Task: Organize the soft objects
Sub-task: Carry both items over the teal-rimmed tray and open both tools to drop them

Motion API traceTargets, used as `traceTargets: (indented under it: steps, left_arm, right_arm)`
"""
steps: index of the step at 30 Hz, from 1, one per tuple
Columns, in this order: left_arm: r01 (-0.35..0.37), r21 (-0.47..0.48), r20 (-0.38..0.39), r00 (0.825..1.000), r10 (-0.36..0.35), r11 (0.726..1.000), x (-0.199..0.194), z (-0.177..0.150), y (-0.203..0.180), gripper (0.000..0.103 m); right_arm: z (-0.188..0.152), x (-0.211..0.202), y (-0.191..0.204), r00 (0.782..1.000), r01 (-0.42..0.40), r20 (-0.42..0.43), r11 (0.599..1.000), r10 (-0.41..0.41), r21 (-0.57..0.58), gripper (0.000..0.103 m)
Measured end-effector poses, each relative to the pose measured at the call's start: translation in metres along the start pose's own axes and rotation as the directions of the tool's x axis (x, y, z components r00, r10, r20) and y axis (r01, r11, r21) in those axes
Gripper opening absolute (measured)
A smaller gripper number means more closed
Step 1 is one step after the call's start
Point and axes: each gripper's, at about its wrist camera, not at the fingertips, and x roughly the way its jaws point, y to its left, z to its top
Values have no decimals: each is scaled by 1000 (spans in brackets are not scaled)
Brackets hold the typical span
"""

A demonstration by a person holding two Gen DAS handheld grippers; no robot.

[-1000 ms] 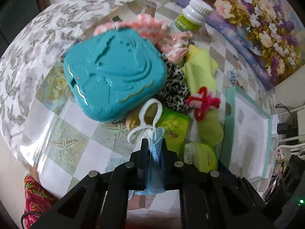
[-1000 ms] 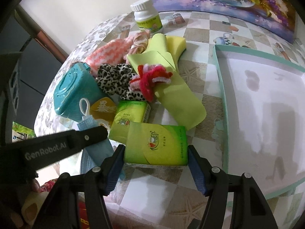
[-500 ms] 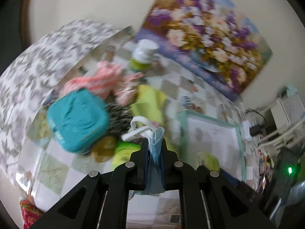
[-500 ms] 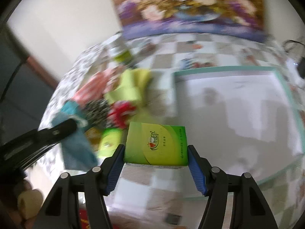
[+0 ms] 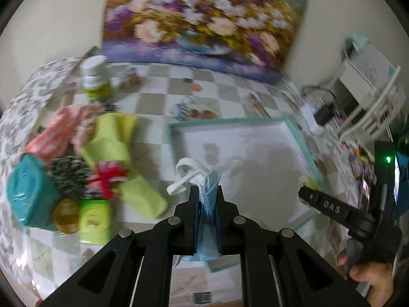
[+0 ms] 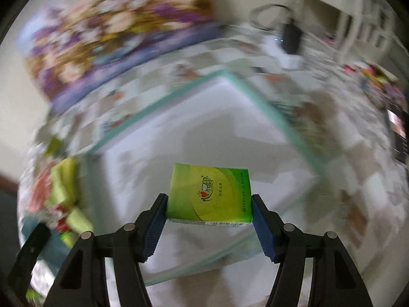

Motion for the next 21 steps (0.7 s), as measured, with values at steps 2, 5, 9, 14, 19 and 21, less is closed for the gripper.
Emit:
traceTargets:
  steps: [2, 5, 9, 14, 19, 21]
  left_arm:
    - [11, 32, -19, 1000, -10, 999, 9, 0, -17, 10]
    - [13, 87, -35, 999, -10, 996, 23, 0, -42, 10]
    - [42, 101, -60, 998, -36, 994, 43, 2, -63, 10]
    - [61, 94, -104, 993, -51, 994, 58, 0, -73, 12]
    - [8, 67, -95, 995, -2, 998, 53, 2, -63, 44]
    - [5, 32, -88, 996, -3, 999, 49, 5, -54, 67]
  right_arm:
    - [5, 5, -17, 1000, 20, -9, 999, -19, 42, 67]
    - [10, 11, -36, 999, 35, -14, 996, -34, 79, 67]
    - [14, 18, -43, 999, 34, -9, 996, -34, 80, 67]
    - [15, 22, -37, 1000, 19, 7, 999, -19, 41, 73]
    - [12, 19, -25, 1000, 22, 20, 1000, -22, -13, 82]
    - [10, 19, -20, 999, 33, 17, 999, -33, -38, 82]
